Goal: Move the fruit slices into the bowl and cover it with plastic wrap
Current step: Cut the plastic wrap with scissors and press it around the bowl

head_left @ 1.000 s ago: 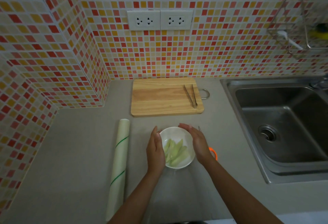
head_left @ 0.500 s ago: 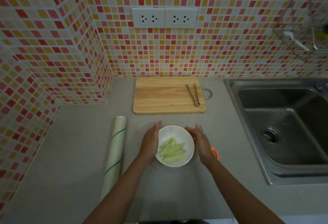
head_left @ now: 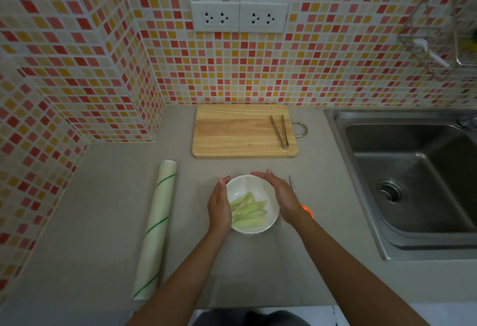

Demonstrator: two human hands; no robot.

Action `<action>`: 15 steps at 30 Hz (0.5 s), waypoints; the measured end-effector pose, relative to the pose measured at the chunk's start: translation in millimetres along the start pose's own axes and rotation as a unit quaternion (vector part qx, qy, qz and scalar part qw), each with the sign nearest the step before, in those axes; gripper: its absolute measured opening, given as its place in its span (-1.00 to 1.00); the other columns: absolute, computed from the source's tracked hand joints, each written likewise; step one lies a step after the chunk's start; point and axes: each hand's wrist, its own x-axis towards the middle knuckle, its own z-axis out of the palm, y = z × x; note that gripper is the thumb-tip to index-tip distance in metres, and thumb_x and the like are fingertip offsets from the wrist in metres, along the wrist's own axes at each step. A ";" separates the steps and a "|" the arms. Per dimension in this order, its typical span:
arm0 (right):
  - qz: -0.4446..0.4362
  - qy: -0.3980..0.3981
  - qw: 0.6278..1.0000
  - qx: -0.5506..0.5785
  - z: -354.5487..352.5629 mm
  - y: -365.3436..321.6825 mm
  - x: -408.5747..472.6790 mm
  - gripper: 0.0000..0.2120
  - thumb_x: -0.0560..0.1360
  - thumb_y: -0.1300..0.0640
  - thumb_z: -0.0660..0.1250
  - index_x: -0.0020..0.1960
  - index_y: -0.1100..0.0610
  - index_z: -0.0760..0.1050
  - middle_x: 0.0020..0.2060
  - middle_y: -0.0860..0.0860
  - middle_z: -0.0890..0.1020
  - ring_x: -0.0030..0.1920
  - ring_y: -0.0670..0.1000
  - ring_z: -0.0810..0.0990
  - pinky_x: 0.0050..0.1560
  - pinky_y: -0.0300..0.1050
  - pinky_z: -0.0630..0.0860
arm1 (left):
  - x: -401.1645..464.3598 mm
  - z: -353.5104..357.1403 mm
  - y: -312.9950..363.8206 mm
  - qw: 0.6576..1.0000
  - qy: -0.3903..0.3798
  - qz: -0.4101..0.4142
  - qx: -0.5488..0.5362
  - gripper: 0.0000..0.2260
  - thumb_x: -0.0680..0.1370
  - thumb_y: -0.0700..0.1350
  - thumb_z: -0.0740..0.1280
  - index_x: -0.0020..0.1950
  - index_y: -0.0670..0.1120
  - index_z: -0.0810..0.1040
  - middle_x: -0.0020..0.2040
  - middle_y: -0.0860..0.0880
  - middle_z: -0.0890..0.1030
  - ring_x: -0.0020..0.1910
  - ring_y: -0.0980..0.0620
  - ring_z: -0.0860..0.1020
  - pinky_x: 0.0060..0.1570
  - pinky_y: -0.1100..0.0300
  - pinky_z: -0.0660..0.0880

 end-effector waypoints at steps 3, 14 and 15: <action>-0.004 -0.004 1.000 -0.008 -0.1 1.7 -0.4 -0.55 0.62 -0.13 0.04 0.07 0.06 0.64 0.00 0.02 0.71 0.00 -0.04 0.68 -0.09 -0.26 0.59 | 5.0 -0.6 -1.6 1.000 -0.017 -0.008 0.000 -0.57 0.62 0.20 0.06 0.14 0.01 0.63 0.10 0.04 0.65 0.15 0.03 0.58 0.18 0.11 0.47; -0.025 0.067 0.990 -0.118 -10.5 6.4 -7.3 -0.50 0.63 -0.13 -0.03 0.13 0.10 0.61 0.14 0.07 0.64 0.19 0.02 0.57 0.25 -0.04 0.42 | 23.7 -21.3 18.7 0.984 -0.044 0.061 0.160 -0.43 0.59 0.27 -0.07 0.39 0.00 0.45 0.35 -0.02 0.53 0.35 0.00 0.45 0.41 0.00 0.30; -0.041 0.076 0.990 -0.114 -9.7 1.0 -5.0 -0.51 0.63 -0.10 -0.01 0.18 0.14 0.59 0.18 0.08 0.62 0.22 0.01 0.54 0.28 -0.04 0.40 | 16.3 -21.1 16.2 0.990 -0.003 0.072 0.118 -0.49 0.62 0.21 -0.04 0.39 0.00 0.45 0.34 -0.02 0.53 0.35 0.03 0.45 0.41 0.03 0.31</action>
